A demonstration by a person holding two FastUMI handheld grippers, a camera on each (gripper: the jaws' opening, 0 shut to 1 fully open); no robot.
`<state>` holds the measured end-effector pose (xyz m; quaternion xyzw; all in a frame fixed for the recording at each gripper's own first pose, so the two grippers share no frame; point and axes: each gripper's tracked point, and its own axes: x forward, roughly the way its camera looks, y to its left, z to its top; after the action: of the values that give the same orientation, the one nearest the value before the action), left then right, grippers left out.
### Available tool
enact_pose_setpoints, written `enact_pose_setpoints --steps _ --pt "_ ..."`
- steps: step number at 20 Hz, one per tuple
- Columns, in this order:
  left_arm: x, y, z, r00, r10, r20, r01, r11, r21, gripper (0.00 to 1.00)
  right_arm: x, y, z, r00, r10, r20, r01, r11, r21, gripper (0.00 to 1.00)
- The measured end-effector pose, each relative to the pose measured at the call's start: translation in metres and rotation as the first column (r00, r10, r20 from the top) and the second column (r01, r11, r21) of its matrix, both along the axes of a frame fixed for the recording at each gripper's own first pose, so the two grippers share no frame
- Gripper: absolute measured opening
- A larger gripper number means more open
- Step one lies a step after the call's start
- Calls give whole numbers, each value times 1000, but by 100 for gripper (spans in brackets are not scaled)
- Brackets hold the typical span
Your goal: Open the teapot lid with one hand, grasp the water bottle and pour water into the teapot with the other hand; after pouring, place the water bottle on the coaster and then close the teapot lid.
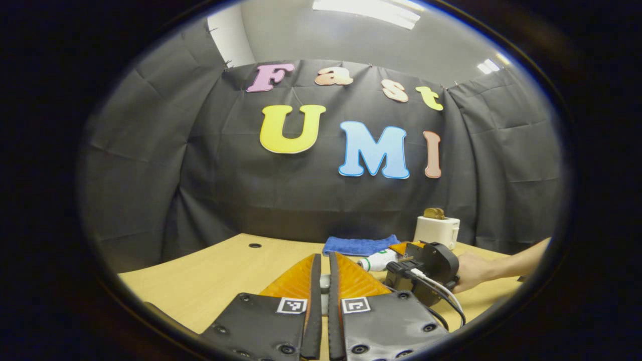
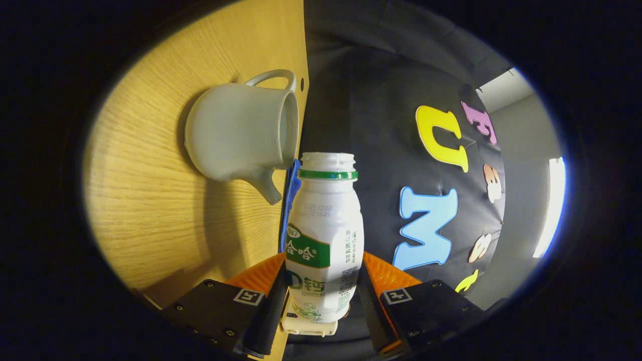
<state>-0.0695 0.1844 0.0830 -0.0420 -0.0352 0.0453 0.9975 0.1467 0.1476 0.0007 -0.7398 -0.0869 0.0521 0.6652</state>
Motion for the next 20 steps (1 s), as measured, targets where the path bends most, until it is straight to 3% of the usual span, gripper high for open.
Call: enact_pose_setpoints --steps 5,9,10,11,13,14,20 --pt "2 -2 -6 1000 -8 -15 8 1000 2 16 -1 2 5 999 11 34 -9 999 -47 71" --pt "3 -5 -7 1000 -15 -23 15 1000 5 7 -2 5 10 998 27 61 -21 996 -90 71" --pt "3 -6 -6 1000 -13 -21 13 1000 7 12 -1 5 13 997 28 66 -21 995 -95 71" --pt "4 -6 -6 1000 -13 -20 14 1000 7 7 3 5 22 997 30 70 -23 995 -100 71" --pt "4 -6 -6 1000 -13 -21 13 1000 6 15 5 6 27 996 33 78 -24 993 -112 71" --pt "5 -6 -6 1000 -14 -22 14 1000 4 11 4 7 28 996 35 83 -26 993 -113 71" --pt "3 -7 -6 1000 -15 -22 15 1000 11 11 0 9 31 994 47 102 -32 989 -144 71"
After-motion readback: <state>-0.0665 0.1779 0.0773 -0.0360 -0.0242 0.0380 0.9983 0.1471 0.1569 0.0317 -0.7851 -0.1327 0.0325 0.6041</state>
